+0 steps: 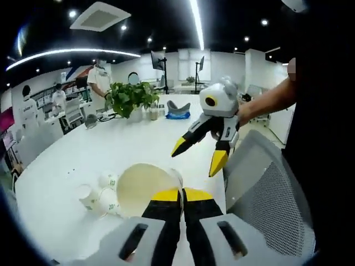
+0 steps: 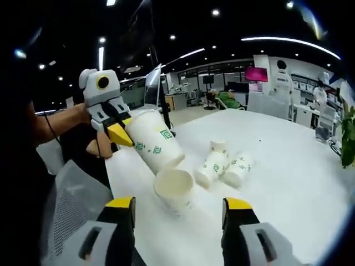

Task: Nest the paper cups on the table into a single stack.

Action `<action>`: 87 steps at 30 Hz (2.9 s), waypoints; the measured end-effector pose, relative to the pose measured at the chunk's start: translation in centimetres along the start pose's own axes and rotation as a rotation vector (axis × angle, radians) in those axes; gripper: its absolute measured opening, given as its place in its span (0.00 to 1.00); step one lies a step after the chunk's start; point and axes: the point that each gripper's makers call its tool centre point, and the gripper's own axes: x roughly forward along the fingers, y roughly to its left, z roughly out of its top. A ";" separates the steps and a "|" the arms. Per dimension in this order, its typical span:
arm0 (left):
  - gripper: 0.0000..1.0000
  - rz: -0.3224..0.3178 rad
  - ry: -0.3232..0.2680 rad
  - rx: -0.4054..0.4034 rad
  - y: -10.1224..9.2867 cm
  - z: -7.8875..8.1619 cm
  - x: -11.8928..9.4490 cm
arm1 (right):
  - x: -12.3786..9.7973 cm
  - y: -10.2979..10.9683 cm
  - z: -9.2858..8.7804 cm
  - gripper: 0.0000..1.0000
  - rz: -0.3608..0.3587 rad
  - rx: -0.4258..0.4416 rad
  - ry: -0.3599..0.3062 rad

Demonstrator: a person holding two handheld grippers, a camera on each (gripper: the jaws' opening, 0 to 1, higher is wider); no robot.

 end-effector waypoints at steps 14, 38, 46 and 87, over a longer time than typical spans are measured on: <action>0.00 -0.029 0.134 0.071 -0.1 -1.7 1.5 | -1.4 -1.1 -0.6 0.81 -0.084 -0.010 -0.013; 0.00 -0.031 0.317 0.131 0.5 -3.8 3.4 | -3.7 -1.9 -2.0 0.90 -0.153 0.000 -0.010; 0.00 -0.057 0.359 0.145 0.4 -4.2 4.4 | -3.4 -1.0 -2.7 0.91 -0.145 -0.010 0.007; 0.02 -0.174 0.397 0.112 0.0 -5.7 7.0 | -2.9 -1.2 -5.3 0.95 -0.202 0.011 0.032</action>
